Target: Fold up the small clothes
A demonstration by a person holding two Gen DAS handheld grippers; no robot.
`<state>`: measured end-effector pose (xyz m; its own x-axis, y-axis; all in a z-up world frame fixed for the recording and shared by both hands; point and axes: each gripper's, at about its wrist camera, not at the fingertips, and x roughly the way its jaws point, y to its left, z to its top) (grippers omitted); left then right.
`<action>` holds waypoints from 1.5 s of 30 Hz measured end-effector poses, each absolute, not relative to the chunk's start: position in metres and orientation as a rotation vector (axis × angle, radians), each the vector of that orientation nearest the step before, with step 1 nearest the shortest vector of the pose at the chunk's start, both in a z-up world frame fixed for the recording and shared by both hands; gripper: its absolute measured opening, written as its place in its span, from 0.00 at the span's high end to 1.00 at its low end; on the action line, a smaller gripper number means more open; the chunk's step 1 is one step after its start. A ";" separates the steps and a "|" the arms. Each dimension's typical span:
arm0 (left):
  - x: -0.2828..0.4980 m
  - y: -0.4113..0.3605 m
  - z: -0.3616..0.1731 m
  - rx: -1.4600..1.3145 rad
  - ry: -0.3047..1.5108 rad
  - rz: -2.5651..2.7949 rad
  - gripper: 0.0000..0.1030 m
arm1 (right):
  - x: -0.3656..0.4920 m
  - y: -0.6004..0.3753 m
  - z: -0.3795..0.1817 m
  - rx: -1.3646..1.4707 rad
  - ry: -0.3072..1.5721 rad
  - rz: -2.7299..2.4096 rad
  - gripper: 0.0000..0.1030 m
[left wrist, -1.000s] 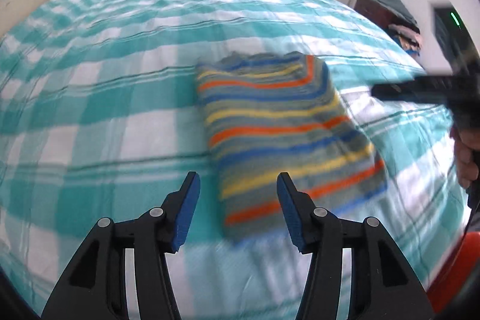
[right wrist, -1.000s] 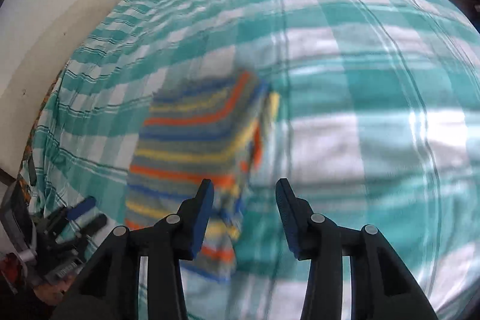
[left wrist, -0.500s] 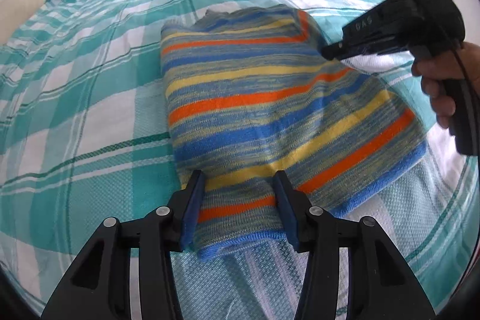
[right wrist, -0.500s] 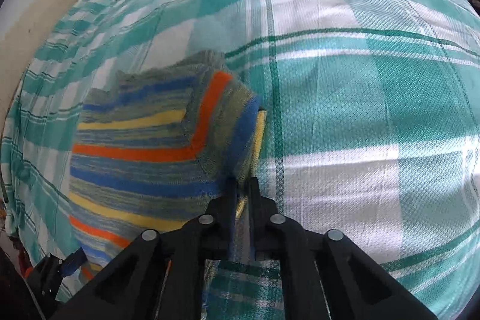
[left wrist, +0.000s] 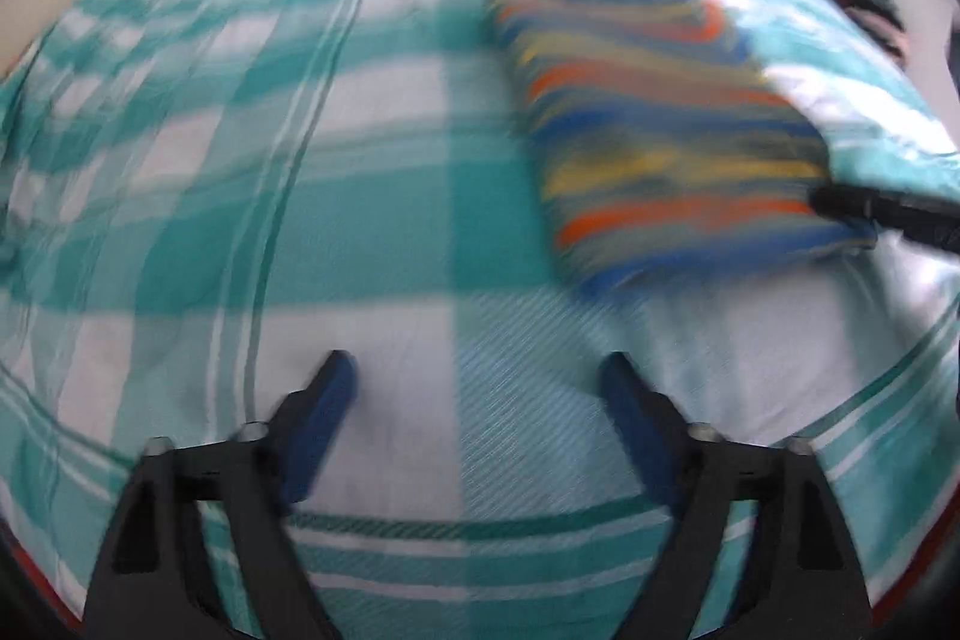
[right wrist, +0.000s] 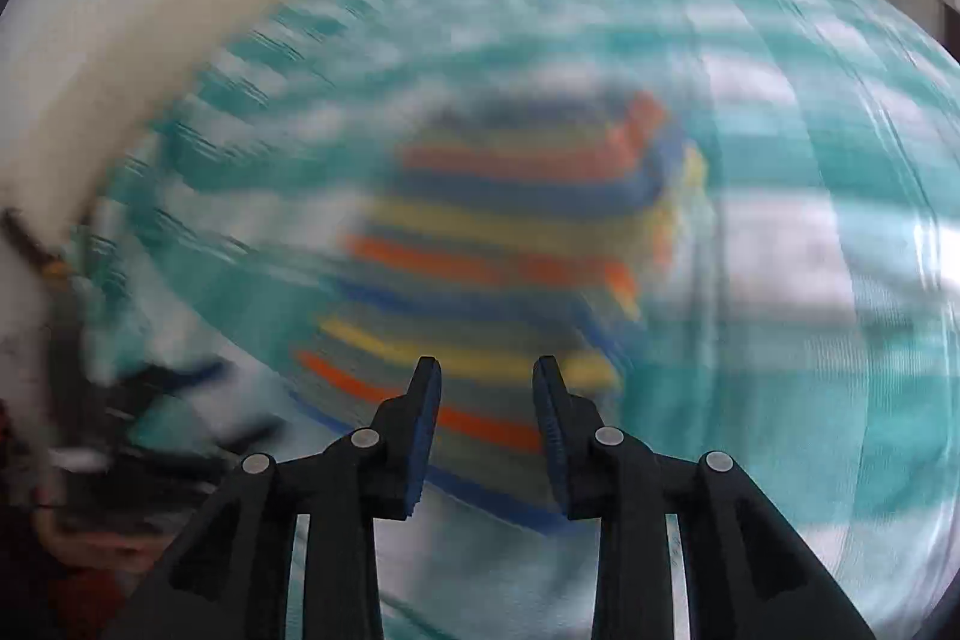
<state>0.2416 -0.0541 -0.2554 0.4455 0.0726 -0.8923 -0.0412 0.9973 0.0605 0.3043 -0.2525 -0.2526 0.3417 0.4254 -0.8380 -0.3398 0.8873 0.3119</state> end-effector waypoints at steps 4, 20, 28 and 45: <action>0.233 -0.039 -0.266 -0.023 1.078 0.048 0.00 | 0.292 -0.284 -0.266 0.277 1.125 0.359 0.70; 0.223 -0.045 -0.272 0.021 0.993 0.070 0.01 | 0.198 -0.251 -0.273 0.030 0.971 0.204 0.33; 0.222 -0.046 -0.273 0.027 0.987 0.074 0.01 | 0.186 -0.249 -0.277 -0.016 0.953 0.178 0.33; 0.266 0.000 -0.196 -0.318 0.930 -0.125 0.01 | 0.223 -0.327 -0.224 0.325 0.980 0.327 0.32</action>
